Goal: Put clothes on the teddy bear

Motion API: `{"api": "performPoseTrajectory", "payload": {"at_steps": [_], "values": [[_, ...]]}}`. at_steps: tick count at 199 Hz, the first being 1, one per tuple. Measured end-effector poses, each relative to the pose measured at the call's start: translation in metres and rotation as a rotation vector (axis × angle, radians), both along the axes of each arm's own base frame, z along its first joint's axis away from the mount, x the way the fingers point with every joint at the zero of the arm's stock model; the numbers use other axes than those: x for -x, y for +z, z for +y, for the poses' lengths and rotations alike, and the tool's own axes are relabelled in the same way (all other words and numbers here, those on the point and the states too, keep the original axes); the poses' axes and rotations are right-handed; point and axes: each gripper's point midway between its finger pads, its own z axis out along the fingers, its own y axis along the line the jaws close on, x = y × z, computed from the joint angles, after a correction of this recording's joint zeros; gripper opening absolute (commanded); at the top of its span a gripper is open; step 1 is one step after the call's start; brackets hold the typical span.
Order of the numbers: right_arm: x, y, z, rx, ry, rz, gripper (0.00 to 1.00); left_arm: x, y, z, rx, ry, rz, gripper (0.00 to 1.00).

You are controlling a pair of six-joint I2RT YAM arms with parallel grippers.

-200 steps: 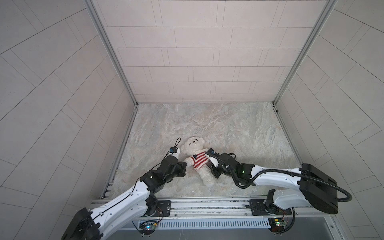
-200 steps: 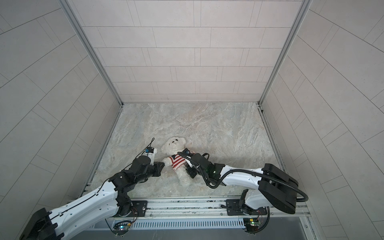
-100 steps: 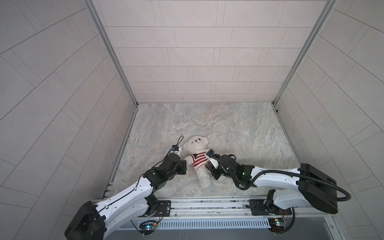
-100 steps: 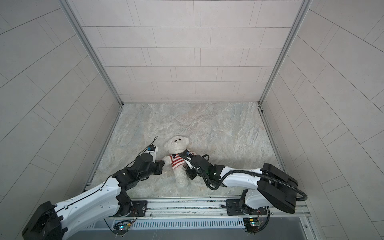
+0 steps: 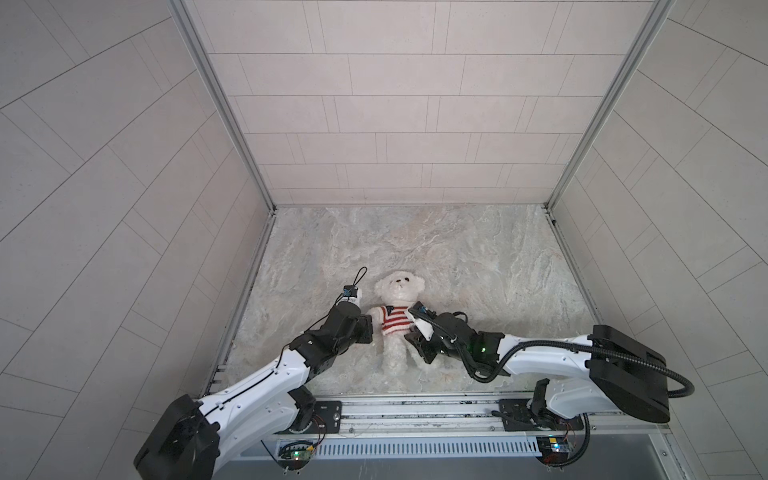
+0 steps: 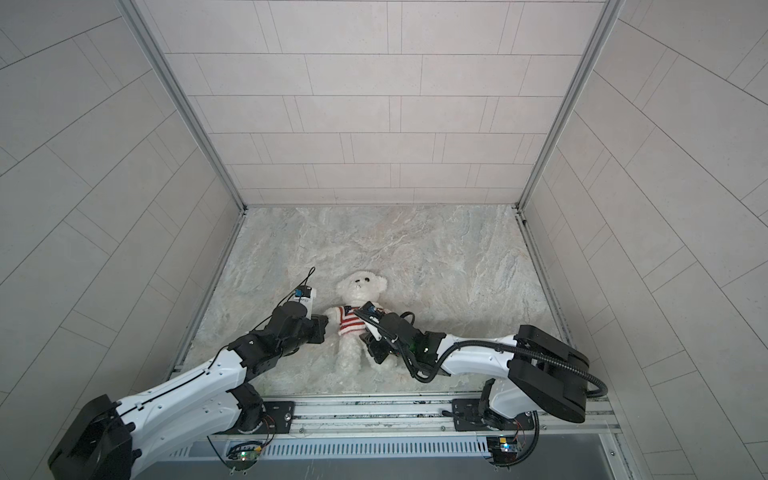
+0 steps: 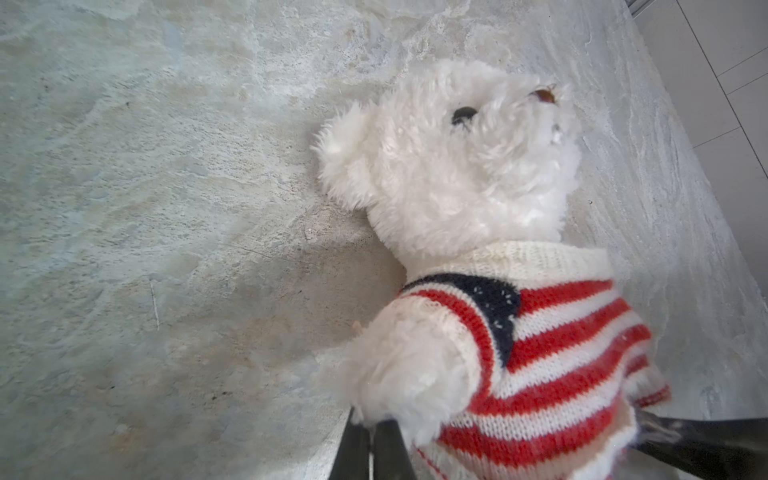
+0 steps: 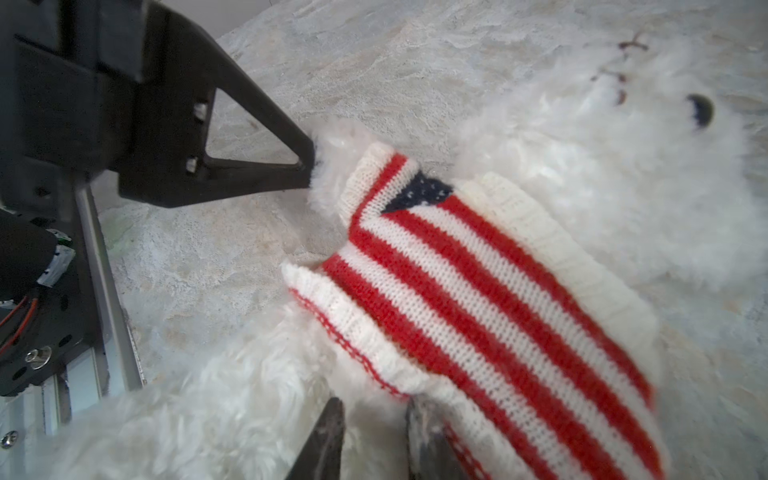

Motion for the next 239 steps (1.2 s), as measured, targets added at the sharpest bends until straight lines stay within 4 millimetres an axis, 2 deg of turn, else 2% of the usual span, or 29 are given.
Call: {"api": "performPoseTrajectory", "payload": {"at_steps": [46,79,125,146,177,208,239], "values": [[0.0,0.008,0.0,-0.034,-0.003,-0.018,0.3,-0.003,0.007,-0.002,-0.001,-0.006,-0.017,0.1],[-0.001,0.017,-0.002,-0.048,-0.009,-0.035,0.31,-0.003,0.009,-0.002,-0.013,-0.015,-0.02,0.06],[-0.009,0.038,-0.016,-0.047,-0.042,-0.097,0.33,-0.004,0.013,-0.003,-0.018,-0.027,-0.029,0.07],[-0.018,0.033,-0.023,-0.016,-0.066,-0.102,0.32,-0.004,0.012,-0.003,-0.02,-0.028,-0.027,0.07],[-0.027,0.013,-0.023,0.041,-0.074,-0.079,0.31,-0.005,0.009,-0.003,-0.028,-0.027,-0.016,0.08],[-0.027,-0.005,-0.013,0.074,-0.04,-0.045,0.29,-0.008,0.011,-0.004,-0.032,-0.022,-0.02,0.18],[-0.027,-0.01,-0.005,0.054,-0.018,-0.036,0.28,-0.012,0.011,-0.004,-0.048,-0.009,-0.02,0.24]]}}
